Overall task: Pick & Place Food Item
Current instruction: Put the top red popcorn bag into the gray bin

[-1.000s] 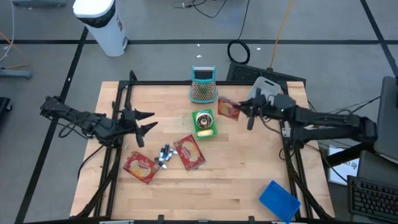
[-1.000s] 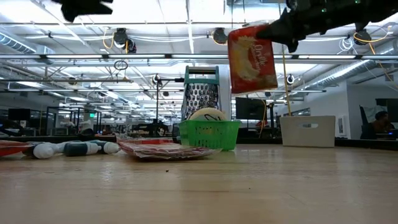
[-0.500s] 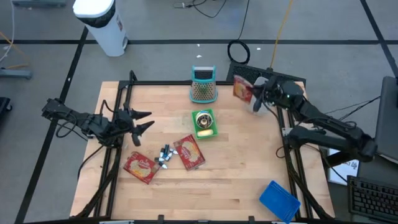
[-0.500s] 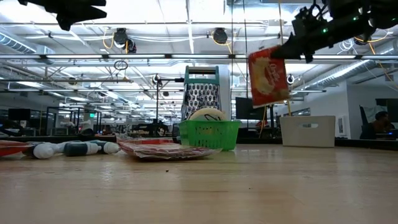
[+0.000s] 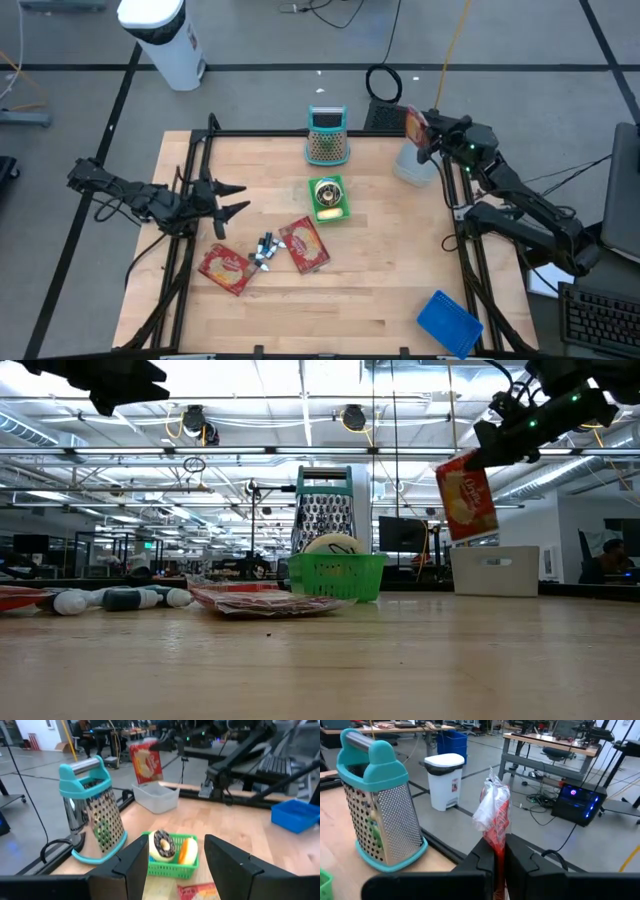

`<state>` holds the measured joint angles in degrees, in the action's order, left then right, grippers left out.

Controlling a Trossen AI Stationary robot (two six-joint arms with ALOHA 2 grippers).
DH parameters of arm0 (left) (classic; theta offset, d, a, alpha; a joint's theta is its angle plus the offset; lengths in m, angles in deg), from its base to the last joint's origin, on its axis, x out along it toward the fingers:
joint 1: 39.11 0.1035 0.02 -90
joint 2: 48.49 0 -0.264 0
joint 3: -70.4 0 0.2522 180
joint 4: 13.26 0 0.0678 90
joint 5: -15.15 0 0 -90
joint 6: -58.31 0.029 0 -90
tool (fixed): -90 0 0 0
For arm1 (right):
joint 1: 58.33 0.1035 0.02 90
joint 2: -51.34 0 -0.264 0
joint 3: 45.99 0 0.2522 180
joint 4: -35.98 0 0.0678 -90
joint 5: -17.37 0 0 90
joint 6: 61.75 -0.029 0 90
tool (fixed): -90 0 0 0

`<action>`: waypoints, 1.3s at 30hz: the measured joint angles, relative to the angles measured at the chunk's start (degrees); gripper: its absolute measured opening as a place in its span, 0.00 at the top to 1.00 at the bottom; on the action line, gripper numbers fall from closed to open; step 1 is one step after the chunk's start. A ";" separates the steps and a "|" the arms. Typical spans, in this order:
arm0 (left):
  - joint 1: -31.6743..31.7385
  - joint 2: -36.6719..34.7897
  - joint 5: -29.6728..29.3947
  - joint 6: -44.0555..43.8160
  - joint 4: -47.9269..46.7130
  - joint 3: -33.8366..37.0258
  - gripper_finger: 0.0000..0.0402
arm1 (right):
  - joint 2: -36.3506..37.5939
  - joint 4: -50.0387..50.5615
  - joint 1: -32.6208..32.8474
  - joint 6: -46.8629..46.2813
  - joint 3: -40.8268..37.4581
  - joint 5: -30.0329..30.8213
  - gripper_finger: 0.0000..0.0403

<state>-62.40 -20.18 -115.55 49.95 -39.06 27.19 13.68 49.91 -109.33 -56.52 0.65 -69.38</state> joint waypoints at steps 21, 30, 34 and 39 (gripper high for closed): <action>0.00 -11.92 3.18 -3.74 -8.92 0.00 0.52 | 5.60 -0.33 0.02 -7.16 -12.78 0.22 0.98; 0.00 -11.92 1.78 -5.47 -8.85 0.00 0.52 | 5.69 -6.53 0.04 -11.85 -18.18 -3.49 0.98; 0.00 -11.92 1.19 -5.67 -8.85 0.00 0.52 | 5.67 -6.34 0.04 -10.29 -18.21 -3.09 0.96; 0.00 -11.92 0.33 -5.55 -8.80 0.00 0.52 | 5.65 -5.62 0.07 -7.97 -18.27 0.36 0.95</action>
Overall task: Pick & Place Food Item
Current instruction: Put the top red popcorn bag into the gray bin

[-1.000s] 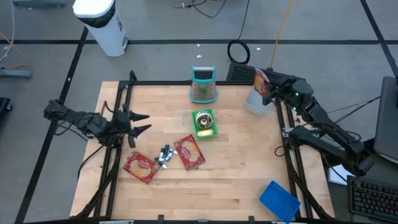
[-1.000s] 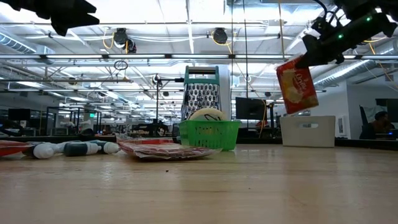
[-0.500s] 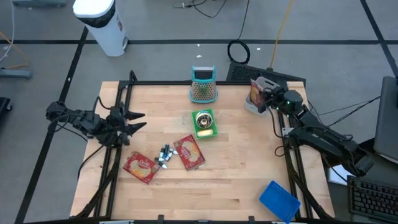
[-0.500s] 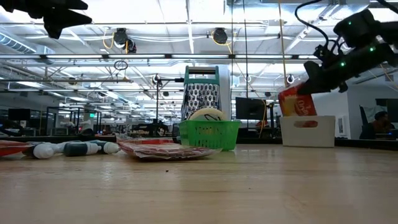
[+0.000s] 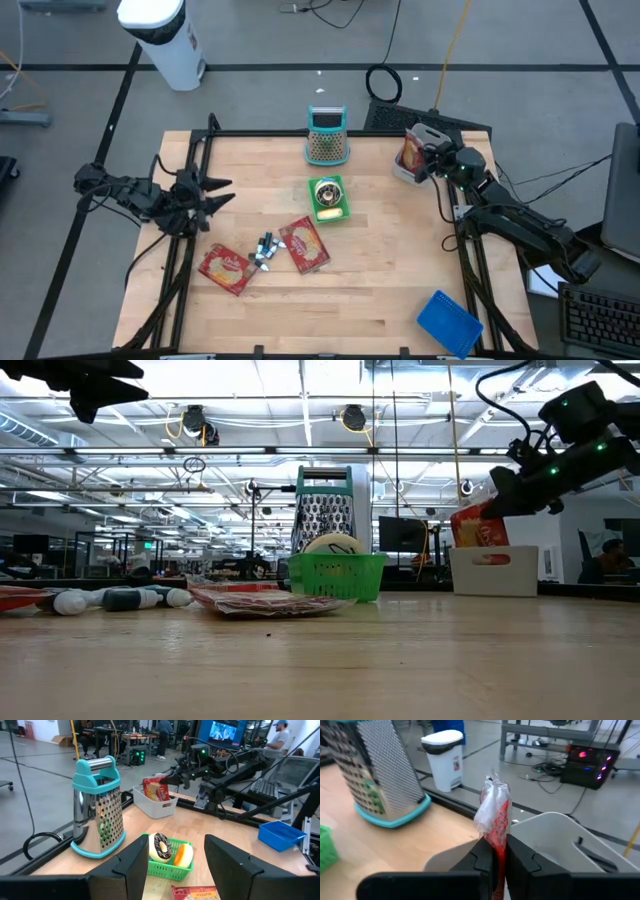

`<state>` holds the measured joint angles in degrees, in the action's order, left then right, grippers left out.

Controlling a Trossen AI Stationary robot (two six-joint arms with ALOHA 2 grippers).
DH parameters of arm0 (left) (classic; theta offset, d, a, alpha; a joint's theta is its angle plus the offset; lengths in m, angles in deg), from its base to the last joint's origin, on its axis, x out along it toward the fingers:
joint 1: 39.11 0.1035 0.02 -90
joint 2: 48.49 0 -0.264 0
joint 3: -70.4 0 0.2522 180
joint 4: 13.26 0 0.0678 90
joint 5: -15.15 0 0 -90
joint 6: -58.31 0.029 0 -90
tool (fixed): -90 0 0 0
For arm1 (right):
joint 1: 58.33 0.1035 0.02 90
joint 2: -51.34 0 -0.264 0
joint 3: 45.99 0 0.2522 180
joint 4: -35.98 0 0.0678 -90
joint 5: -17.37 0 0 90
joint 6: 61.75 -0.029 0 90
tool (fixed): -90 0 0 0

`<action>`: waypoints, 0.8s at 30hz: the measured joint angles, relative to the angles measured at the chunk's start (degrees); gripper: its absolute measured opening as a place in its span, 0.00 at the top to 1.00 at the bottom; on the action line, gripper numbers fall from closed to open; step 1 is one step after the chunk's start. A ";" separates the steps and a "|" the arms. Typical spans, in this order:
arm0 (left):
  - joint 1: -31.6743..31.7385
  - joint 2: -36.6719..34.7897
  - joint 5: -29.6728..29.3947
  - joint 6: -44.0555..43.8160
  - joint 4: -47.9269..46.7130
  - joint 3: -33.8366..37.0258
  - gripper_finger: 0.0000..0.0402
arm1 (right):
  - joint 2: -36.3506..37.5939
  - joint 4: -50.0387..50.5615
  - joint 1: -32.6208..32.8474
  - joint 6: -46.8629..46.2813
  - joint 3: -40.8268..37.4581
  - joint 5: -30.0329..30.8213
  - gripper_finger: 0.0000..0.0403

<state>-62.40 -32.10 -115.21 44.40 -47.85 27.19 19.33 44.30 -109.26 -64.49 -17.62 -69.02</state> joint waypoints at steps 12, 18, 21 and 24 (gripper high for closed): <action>0.00 0.00 -0.24 0.10 -0.01 0.00 0.52 | -0.07 0.10 0.02 1.92 -0.07 0.80 0.75; 0.00 0.02 -0.26 0.12 -0.06 0.00 0.52 | -0.07 -3.07 0.02 2.35 -0.07 1.06 0.58; 0.00 0.04 -0.26 0.20 -0.08 0.00 0.52 | -0.05 -8.09 0.02 1.95 -0.07 0.90 0.53; 0.00 0.04 -0.26 0.21 -0.08 0.00 0.52 | -0.06 -14.16 0.05 1.54 -0.07 0.69 0.49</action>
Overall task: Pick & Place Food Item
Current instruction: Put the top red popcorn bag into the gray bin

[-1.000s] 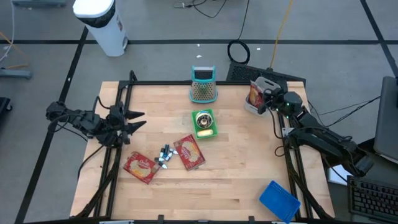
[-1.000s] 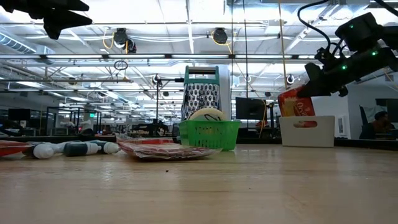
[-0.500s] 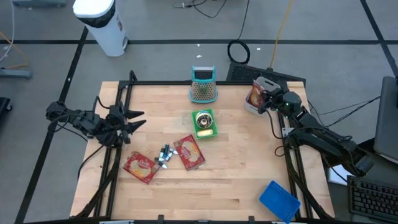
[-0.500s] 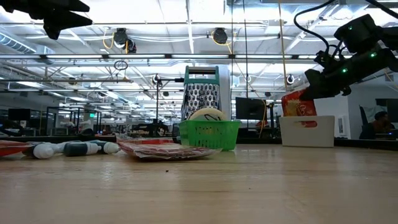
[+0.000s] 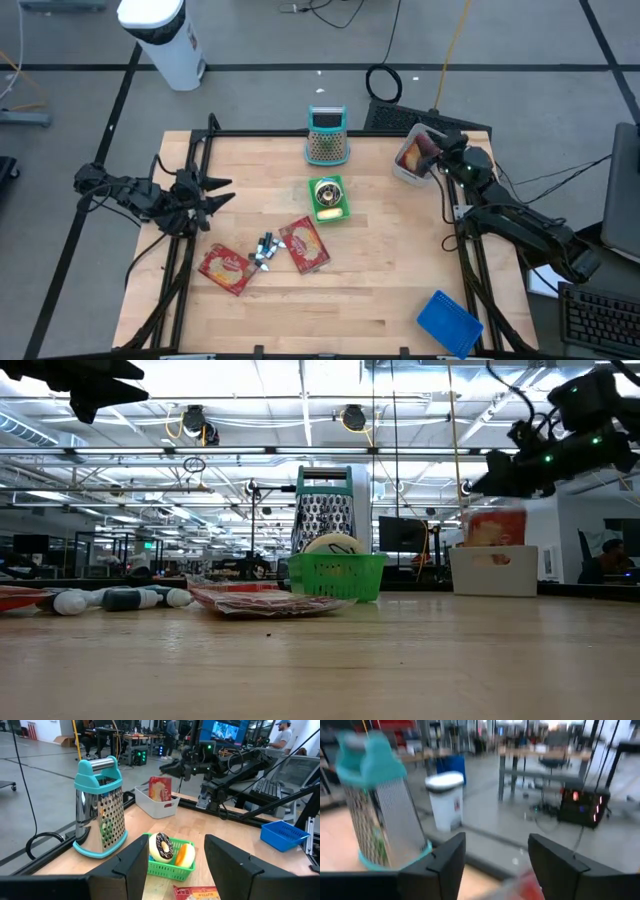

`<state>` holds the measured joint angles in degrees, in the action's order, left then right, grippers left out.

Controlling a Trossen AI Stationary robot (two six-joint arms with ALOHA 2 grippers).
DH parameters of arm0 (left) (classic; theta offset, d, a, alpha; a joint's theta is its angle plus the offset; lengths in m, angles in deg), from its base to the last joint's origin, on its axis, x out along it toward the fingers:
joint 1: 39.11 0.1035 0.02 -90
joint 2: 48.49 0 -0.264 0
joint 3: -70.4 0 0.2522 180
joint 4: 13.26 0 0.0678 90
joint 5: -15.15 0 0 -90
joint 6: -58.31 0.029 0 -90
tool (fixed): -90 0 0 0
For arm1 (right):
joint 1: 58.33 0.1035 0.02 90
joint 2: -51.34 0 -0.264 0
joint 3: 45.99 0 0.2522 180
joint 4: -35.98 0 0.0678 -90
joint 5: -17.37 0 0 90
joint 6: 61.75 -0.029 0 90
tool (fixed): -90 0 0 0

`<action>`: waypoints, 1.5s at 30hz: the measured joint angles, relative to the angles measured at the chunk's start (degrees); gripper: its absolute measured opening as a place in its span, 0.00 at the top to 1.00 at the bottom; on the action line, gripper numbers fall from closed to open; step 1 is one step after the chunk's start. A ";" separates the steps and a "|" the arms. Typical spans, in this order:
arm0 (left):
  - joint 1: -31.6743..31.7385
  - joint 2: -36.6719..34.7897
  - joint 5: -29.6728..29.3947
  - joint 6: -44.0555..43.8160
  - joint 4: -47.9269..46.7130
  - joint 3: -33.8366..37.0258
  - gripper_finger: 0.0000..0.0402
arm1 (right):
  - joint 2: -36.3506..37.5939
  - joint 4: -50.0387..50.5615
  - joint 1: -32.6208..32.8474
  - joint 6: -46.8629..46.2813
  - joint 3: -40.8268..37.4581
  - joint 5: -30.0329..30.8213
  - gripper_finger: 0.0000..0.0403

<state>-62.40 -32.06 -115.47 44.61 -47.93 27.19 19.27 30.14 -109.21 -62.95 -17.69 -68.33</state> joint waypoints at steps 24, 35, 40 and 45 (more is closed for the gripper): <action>0.00 0.02 -0.02 -0.07 0.04 0.00 0.52 | -0.64 -1.53 4.71 -9.63 3.47 -18.26 0.48; 0.00 0.02 -3.70 -0.39 0.07 0.00 0.52 | -17.64 41.24 9.38 -4.94 20.93 16.82 0.48; 0.00 0.02 -4.61 -0.42 0.10 0.00 0.52 | -27.88 42.97 5.55 -3.93 21.59 21.28 0.48; 0.00 0.02 -4.60 -1.35 0.09 0.00 0.52 | -36.64 40.64 1.91 -3.66 21.59 21.17 0.48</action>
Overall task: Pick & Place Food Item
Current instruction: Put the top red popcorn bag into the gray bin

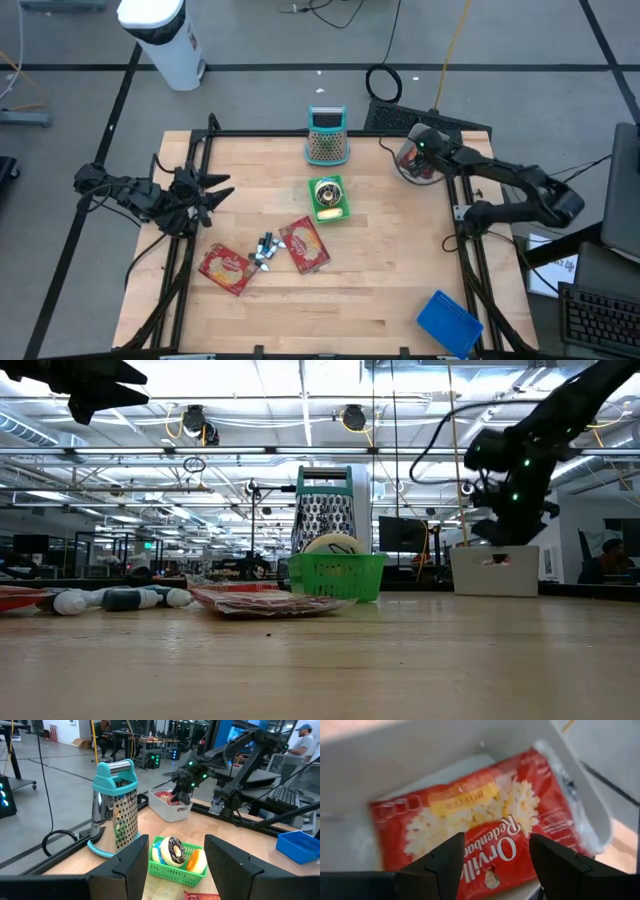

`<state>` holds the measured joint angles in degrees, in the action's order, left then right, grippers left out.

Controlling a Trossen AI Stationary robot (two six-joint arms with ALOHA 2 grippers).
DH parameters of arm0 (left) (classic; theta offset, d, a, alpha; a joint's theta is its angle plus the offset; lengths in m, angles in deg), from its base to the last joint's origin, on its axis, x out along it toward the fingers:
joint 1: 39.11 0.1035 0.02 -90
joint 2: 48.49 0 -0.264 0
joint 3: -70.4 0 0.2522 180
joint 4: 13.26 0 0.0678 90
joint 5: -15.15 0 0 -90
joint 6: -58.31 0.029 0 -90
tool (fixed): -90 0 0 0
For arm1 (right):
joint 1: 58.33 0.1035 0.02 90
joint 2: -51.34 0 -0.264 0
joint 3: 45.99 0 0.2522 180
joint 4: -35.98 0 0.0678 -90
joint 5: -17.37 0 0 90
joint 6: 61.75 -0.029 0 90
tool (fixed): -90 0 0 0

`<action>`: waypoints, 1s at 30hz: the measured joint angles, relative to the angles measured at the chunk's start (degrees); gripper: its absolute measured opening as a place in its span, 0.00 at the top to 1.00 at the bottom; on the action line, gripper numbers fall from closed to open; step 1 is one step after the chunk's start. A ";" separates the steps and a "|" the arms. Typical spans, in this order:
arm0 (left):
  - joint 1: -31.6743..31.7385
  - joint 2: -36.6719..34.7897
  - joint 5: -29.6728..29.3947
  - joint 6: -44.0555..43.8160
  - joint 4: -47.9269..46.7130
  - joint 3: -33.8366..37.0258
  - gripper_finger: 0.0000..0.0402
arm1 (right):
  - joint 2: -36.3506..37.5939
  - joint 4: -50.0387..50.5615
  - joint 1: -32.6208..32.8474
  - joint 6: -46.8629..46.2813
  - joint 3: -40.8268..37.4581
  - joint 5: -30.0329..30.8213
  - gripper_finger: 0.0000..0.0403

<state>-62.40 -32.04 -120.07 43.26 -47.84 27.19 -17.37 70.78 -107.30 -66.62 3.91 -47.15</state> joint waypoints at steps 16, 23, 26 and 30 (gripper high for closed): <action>0.00 0.04 0.12 0.33 -0.44 0.00 0.52 | -5.64 -5.31 -3.51 2.38 -0.02 -6.20 0.49; 0.00 0.04 0.20 0.84 -0.45 0.00 0.52 | -3.61 -5.17 -2.30 2.70 -0.02 -5.84 0.59; 0.00 0.04 0.20 0.85 -0.44 0.00 0.52 | -0.66 -5.29 -1.55 2.62 0.14 -5.58 0.68; 0.00 0.04 0.18 1.10 -0.43 0.00 0.52 | 0.94 1.38 -2.18 2.73 4.60 -5.56 0.87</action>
<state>-62.40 -32.00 -119.89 44.36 -48.27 27.19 -16.43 72.16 -109.48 -63.89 8.50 -52.72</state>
